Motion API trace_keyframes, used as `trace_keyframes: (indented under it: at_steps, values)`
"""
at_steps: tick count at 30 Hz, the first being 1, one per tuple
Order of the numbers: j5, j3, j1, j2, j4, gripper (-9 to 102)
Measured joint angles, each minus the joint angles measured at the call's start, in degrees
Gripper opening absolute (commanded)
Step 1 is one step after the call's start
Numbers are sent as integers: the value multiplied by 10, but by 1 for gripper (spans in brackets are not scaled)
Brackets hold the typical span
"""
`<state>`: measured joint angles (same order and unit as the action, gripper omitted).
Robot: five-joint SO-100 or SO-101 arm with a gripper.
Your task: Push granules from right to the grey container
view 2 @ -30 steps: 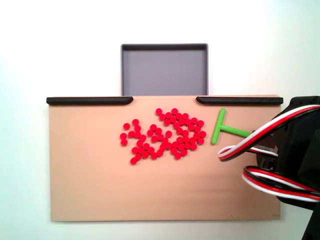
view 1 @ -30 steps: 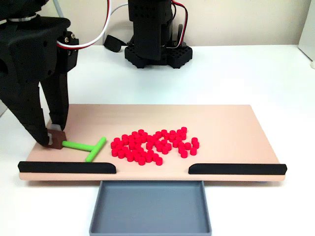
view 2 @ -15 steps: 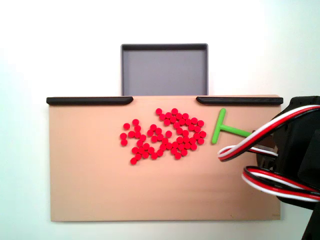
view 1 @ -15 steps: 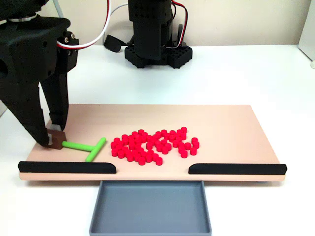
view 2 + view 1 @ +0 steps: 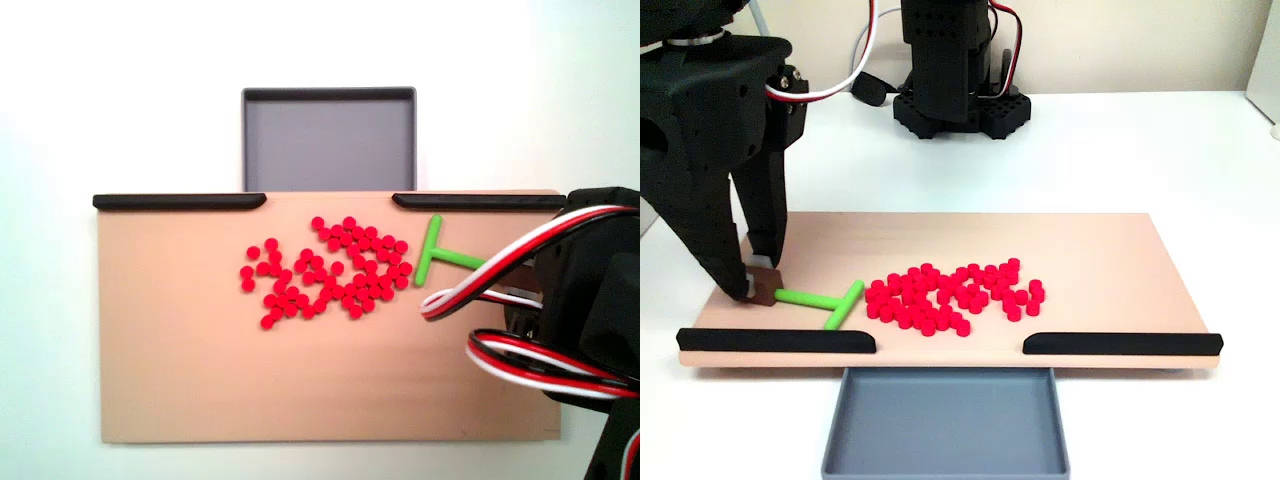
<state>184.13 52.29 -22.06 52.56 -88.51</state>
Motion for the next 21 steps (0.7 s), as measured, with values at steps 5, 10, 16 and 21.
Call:
trace_keyframes:
  at_steps: [5,10,16,21]
  values:
    - [0,0,1,0,-2,0]
    - [0,0,7,0,-4,0]
    - [0,0,11,0,-4,0]
    - [0,0,15,0,-4,0]
